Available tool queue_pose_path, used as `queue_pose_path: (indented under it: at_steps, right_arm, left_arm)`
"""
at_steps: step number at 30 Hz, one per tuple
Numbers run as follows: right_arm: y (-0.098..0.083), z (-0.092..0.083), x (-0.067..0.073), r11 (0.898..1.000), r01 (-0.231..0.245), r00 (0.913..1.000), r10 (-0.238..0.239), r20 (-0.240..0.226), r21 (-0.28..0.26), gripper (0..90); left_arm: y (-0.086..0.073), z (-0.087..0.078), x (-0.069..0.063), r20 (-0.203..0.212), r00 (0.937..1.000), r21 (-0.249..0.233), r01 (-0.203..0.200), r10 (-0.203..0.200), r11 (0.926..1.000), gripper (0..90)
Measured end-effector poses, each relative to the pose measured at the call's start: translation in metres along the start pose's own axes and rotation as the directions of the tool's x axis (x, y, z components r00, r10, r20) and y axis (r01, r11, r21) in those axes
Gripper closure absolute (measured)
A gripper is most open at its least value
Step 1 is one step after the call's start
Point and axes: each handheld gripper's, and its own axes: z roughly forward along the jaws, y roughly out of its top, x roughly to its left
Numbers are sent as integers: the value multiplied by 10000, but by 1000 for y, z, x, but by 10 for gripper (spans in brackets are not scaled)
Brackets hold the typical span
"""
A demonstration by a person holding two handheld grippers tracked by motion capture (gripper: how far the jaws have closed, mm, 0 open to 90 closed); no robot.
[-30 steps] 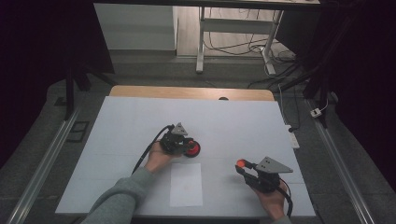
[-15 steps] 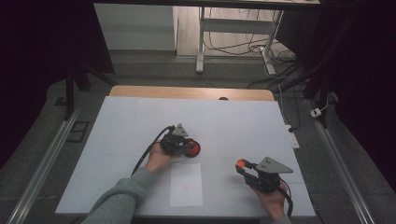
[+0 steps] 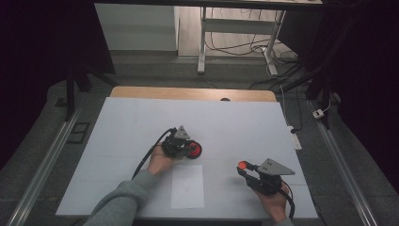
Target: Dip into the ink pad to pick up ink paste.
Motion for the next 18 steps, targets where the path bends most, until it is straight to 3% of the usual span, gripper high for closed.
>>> queue_pose_path:
  at_steps: [18]
  right_arm:
    - [0,0,0,10000,-12,10000,12,2,3,644]
  left_arm:
    - [-1,0,-2,-141,9998,-62,-150,149,9999,726]
